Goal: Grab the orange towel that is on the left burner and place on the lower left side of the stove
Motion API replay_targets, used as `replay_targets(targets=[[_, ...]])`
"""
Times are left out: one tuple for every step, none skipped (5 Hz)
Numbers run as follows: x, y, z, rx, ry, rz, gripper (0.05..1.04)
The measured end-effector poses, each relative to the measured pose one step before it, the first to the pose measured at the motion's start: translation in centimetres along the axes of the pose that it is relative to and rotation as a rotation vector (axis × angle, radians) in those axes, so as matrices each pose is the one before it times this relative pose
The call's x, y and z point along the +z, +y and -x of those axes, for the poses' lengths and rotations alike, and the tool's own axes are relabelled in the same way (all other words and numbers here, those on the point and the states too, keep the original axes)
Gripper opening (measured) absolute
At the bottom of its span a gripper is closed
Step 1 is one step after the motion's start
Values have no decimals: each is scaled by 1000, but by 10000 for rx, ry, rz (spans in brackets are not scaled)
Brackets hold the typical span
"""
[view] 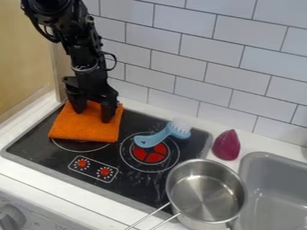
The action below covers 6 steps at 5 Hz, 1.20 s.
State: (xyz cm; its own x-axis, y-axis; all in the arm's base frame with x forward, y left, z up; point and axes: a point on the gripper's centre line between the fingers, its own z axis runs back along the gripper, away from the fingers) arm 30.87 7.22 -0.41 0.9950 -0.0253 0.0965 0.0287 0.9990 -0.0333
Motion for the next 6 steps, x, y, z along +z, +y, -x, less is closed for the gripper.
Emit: replay_targets(targets=[[148, 224, 1152, 234, 66, -73, 999], [256, -29, 1032, 18, 40, 9, 999], [407, 136, 1233, 53, 72, -1, 999], [308, 347, 1310, 118, 81, 79, 1000], [338, 804, 1299, 222, 3, 97, 1000], [458, 719, 1470, 40, 44, 64, 999]])
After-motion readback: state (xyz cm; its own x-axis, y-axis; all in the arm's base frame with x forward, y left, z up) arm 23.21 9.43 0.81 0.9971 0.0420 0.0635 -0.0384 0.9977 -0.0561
